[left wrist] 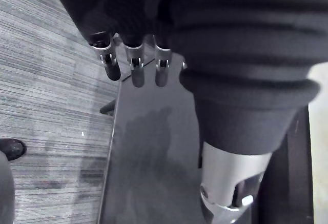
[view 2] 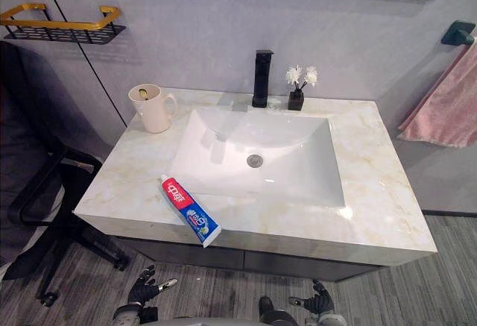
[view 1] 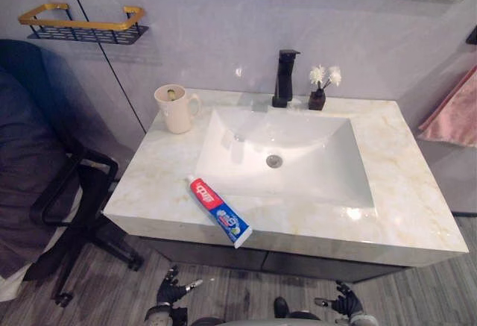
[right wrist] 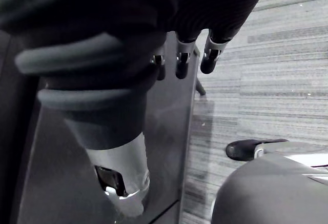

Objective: Organize washtable

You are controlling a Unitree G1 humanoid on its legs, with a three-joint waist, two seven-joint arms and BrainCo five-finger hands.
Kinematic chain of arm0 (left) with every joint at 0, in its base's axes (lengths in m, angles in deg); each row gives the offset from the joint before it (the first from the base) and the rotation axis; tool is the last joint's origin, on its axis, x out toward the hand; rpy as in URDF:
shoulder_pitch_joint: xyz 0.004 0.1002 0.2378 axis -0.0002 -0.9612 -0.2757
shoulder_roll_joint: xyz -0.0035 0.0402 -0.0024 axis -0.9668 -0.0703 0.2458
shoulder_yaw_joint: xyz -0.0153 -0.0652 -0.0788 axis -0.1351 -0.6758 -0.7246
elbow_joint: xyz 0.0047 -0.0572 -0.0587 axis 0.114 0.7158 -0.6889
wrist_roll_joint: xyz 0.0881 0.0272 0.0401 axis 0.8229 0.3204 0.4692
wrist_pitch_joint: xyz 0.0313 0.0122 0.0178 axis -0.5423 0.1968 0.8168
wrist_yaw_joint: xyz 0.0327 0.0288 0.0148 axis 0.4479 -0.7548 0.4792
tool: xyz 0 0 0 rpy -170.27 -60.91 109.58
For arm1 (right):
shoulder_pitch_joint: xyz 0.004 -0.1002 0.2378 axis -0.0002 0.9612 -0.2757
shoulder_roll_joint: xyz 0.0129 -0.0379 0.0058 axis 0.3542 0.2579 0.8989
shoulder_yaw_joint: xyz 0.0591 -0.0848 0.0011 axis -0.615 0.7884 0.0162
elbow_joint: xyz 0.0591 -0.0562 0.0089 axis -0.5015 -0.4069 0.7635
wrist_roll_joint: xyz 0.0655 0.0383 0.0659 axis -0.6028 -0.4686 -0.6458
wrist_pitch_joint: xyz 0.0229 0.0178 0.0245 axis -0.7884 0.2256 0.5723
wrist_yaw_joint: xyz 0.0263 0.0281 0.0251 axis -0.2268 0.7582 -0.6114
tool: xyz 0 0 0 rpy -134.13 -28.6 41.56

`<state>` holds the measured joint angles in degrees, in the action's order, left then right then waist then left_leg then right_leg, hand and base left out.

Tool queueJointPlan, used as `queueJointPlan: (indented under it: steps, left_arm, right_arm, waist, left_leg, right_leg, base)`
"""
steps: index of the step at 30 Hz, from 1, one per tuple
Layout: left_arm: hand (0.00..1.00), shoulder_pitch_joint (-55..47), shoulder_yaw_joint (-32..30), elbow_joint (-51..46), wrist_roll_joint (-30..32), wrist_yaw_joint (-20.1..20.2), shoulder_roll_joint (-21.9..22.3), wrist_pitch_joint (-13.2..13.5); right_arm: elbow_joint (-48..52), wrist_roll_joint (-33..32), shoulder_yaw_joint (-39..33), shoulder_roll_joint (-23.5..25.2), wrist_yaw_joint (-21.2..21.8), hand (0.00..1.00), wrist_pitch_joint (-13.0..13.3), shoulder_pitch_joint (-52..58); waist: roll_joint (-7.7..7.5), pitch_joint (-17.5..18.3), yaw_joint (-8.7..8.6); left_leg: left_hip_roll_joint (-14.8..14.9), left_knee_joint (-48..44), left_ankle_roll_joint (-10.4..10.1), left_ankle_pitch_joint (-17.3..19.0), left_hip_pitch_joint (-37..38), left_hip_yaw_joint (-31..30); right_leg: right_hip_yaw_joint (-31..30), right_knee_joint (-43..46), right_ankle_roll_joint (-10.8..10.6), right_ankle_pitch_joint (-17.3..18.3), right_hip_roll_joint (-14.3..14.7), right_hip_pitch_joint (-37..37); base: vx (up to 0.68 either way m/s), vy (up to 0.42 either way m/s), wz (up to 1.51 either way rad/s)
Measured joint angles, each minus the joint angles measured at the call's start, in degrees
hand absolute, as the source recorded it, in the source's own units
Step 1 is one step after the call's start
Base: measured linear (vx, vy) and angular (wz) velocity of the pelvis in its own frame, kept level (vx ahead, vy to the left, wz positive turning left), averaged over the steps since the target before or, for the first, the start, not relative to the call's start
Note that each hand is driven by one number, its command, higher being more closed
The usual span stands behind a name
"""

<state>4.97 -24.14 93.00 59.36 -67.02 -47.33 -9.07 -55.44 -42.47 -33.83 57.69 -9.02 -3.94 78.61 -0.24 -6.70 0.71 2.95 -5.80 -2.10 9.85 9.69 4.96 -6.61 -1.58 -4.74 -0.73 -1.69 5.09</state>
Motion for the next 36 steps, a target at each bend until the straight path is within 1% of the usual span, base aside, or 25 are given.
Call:
queueJointPlan:
  steps: [3,4,6,7,8,9,10,11,12,14,15,16,17,18,19,20,21,22,24,26,29,31,36]
  left_arm:
    - [0.00,-0.1,0.9,1.5,-0.8,0.0,0.2,-0.2]
    - [0.00,-0.1,0.9,1.7,-1.8,-0.1,0.1,-0.4]
    - [0.00,0.0,1.0,1.9,-2.4,-0.1,0.0,-0.5]
    - [0.00,-0.1,1.0,1.9,-2.5,-0.1,0.0,-0.5]
    - [0.00,-0.2,1.0,1.9,-2.7,-0.1,-0.1,-0.5]
    - [0.00,-0.4,0.9,1.9,-2.7,-0.1,-0.1,-0.7]
    - [0.00,-0.2,0.9,1.9,-2.8,-0.1,-0.3,-1.2]
    - [0.00,0.0,0.8,1.6,-3.3,-0.1,-0.2,-1.1]
    - [0.00,0.1,0.8,1.5,-4.0,-0.1,-0.2,-1.1]
    - [0.00,-0.1,0.8,1.5,-4.4,-0.2,-0.2,-1.1]
    - [0.00,-0.1,1.2,1.5,-4.4,-0.2,0.3,-1.1]
    - [0.00,-0.1,1.7,1.5,-4.4,-0.2,0.6,-1.1]
    - [0.00,0.0,2.4,1.6,-4.4,-0.2,0.9,-1.1]
    - [0.00,0.3,2.5,1.8,-4.6,-0.2,0.8,-1.1]
    - [0.00,0.4,2.6,1.9,-4.6,-0.3,0.3,-1.1]
    - [0.00,0.6,2.6,1.9,-4.6,-0.3,0.1,-1.1]
    - [0.00,0.9,2.7,1.9,-4.6,-0.3,0.1,-1.1]
    - [0.00,1.0,2.8,2.0,-4.7,-0.3,0.1,-1.1]
    - [0.00,1.0,3.0,2.0,-4.7,-0.3,0.1,-1.1]
    - [0.00,1.5,3.0,3.2,-4.8,-0.3,0.1,-1.1]
    - [0.00,1.0,2.3,3.5,-5.0,-0.4,0.0,-1.1]
    - [0.00,0.9,1.7,3.5,-5.8,-0.7,-0.1,-1.1]
    - [0.00,0.7,-2.1,3.5,-8.1,-1.4,-0.1,-1.0]
  right_arm:
    - [-0.5,-3.9,-1.5,0.0,-0.1,0.00,0.0,-0.1]
    - [-0.5,-5.3,-1.9,0.0,-0.3,0.00,0.1,-0.1]
    - [-0.5,-6.5,-3.1,0.1,-0.4,0.00,0.1,-0.2]
    - [-0.5,-7.0,-3.8,0.0,-0.8,0.00,0.2,0.0]
    - [-0.5,-7.3,-4.5,0.1,-0.9,0.00,0.2,-0.2]
    - [-0.5,-7.7,-4.8,0.2,-1.0,0.00,0.3,-0.4]
    - [-0.5,-8.2,-5.6,0.6,-1.0,0.00,0.8,-0.4]
    - [-0.5,-8.4,-6.2,0.5,-1.1,0.00,1.0,0.0]
    - [-0.5,-8.7,-7.3,0.4,-1.1,0.00,1.2,0.0]
    - [-0.5,-8.8,-8.2,0.1,-1.3,0.00,1.2,0.0]
    - [-0.5,-8.8,-9.2,-0.6,-1.4,0.00,1.2,0.1]
    - [-0.5,-8.8,-9.6,-0.8,-1.4,0.00,1.2,0.2]
    - [-0.6,-8.7,-9.9,-1.1,-1.5,0.00,1.1,0.2]
    - [-1.0,-8.7,-10.3,-0.6,-1.6,0.00,1.0,0.3]
    - [-1.0,-8.7,-10.4,0.1,-1.7,0.00,1.0,0.6]
    - [-1.1,-8.6,-10.4,0.4,-1.6,0.00,1.0,0.8]
    - [-1.2,-8.6,-10.4,0.7,-1.6,0.00,1.0,1.3]
    - [-1.9,-8.4,-10.4,0.8,-1.4,0.00,0.8,1.1]
    - [-2.1,-8.2,-10.4,0.7,-1.5,0.00,0.7,1.2]
    - [-2.1,-8.2,-10.4,0.7,-1.4,0.00,0.7,1.1]
    - [-2.9,-8.2,-10.8,0.7,-1.6,0.00,0.1,1.3]
    - [-3.0,-8.2,-10.8,0.7,-1.6,0.00,0.0,1.4]
    - [-4.0,-8.2,-10.8,0.6,-1.6,0.00,0.0,1.2]
  waist:
    - [0.09,0.0,0.03]
    - [0.43,-0.2,-0.02]
    - [0.46,-0.3,-0.06]
    - [1.22,-0.8,-0.20]
    - [1.44,-1.0,0.05]
    - [2.26,-1.5,0.10]
    - [1.86,-1.7,0.02]
    - [2.09,-2.1,0.12]
    - [1.57,-3.2,0.15]
    - [1.79,-3.1,0.00]
    - [2.65,-3.0,-0.14]
    - [3.20,-3.1,-0.16]
    - [4.26,-3.0,-0.22]
    - [3.87,-2.8,-0.10]
    - [3.46,-2.3,-0.16]
    - [3.10,-2.2,-0.22]
    - [2.24,-2.1,-0.08]
    - [1.83,-1.7,0.02]
    - [1.30,-1.2,-0.02]
    - [1.78,-1.2,-0.03]
    - [2.29,-1.1,0.01]
    - [2.31,-1.1,0.02]
    - [1.81,-1.2,0.09]
  left_leg:
    - [0.1,-0.1,-0.1,0.0,0.0,-1.2]
    - [0.4,-0.3,-0.2,-0.1,-0.3,-1.7]
    - [1.0,-1.6,-0.8,0.4,-1.4,-2.6]
    - [1.9,-3.8,-1.7,1.4,-2.7,-3.3]
    - [3.4,-7.0,-2.9,3.1,-4.0,-3.3]
    - [4.3,-8.9,-4.2,4.0,-4.6,-3.2]
    - [5.2,-14.9,-5.1,4.5,-7.2,-3.4]
    - [5.5,-21.4,-6.2,3.7,-10.0,-3.4]
    - [5.9,-25.5,-6.7,1.9,-11.8,-3.5]
    - [5.1,-24.3,-5.3,3.3,-11.7,-3.5]
    - [4.5,-17.8,-5.0,3.2,-10.6,-4.1]
    - [4.4,-14.9,-5.2,2.9,-10.0,-4.7]
    - [4.5,-10.4,-4.9,1.2,-9.4,-5.5]
    - [4.6,-8.9,-3.7,-0.1,-8.6,-5.8]
    - [4.0,-7.5,-3.6,-0.1,-7.7,-5.5]
    - [3.6,-6.6,-3.3,-0.3,-7.0,-5.3]
    - [3.0,-5.3,-2.8,-0.7,-6.1,-4.9]
    - [2.0,-3.5,-2.2,-1.6,-5.1,-4.7]
    - [1.2,-2.0,-1.9,-2.1,-4.2,-4.5]
    - [0.3,-0.3,-1.3,-2.5,-2.8,-4.7]
    - [-0.2,0.2,-1.3,-2.5,-1.6,-5.5]
    - [-0.5,1.1,-1.0,-3.0,-1.2,-6.5]
    - [-1.0,3.3,-0.8,-4.9,-1.2,-8.8]
  right_leg:
    - [2.4,-2.5,0.5,-0.7,-0.3,1.9]
    - [3.7,-2.6,0.5,-0.7,-0.3,2.0]
    - [6.0,-2.6,0.7,-0.5,0.0,1.9]
    - [7.4,-2.4,1.4,0.0,0.6,1.9]
    - [9.0,-1.9,2.0,0.8,1.1,1.9]
    - [9.8,-1.7,2.4,1.1,1.6,1.9]
    - [10.3,-1.5,2.1,1.6,2.1,2.1]
    - [9.8,-1.2,2.6,1.9,2.5,2.4]
    - [9.0,-0.3,3.0,2.5,2.2,3.2]
    - [8.0,0.5,2.8,3.0,1.5,3.7]
    - [7.2,1.0,2.1,3.4,1.2,3.0]
    - [6.8,1.2,2.0,3.6,1.5,2.7]
    - [6.3,1.3,1.9,3.8,2.2,2.5]
    - [6.2,1.3,1.6,4.1,2.2,2.8]
    - [6.4,1.3,0.9,4.2,1.5,3.1]
    - [6.5,1.4,0.7,4.3,1.1,3.5]
    - [6.5,1.5,0.8,4.3,0.5,3.8]
    - [6.5,1.5,0.6,4.4,-0.5,3.7]
    - [6.7,1.5,0.5,4.4,-1.2,3.8]
    - [8.2,1.2,0.4,4.5,-2.1,4.7]
    - [10.0,1.2,0.2,4.7,-2.3,6.0]
    - [11.4,1.2,0.2,4.6,-2.4,6.4]
    - [14.0,0.9,0.2,4.7,-2.8,6.7]
  base:
    - [-0.01,-0.021,0.27]
    - [-0.01,-0.055,0.29]
    - [0.00,-0.073,0.29]
    - [0.01,-0.088,0.15]
    - [0.01,-0.079,0.04]
    - [0.01,-0.072,-0.10]
    - [0.01,-0.061,-0.13]
    - [0.03,-0.096,-0.18]
    - [0.04,-0.082,-0.23]
    - [0.08,-0.056,-0.28]
    - [0.05,-0.012,-0.35]
    - [0.02,0.044,-0.42]
    - [0.07,0.082,-0.30]
    - [0.12,0.095,-0.24]
    - [0.12,0.078,-0.07]
    - [0.13,0.071,0.03]
    - [0.13,0.086,0.02]
    - [0.13,0.091,-0.02]
    - [0.14,0.079,-0.02]
    - [0.13,0.056,0.08]
    - [0.07,0.011,0.14]
    - [0.01,-0.016,0.26]
    - [-0.06,-0.026,0.25]
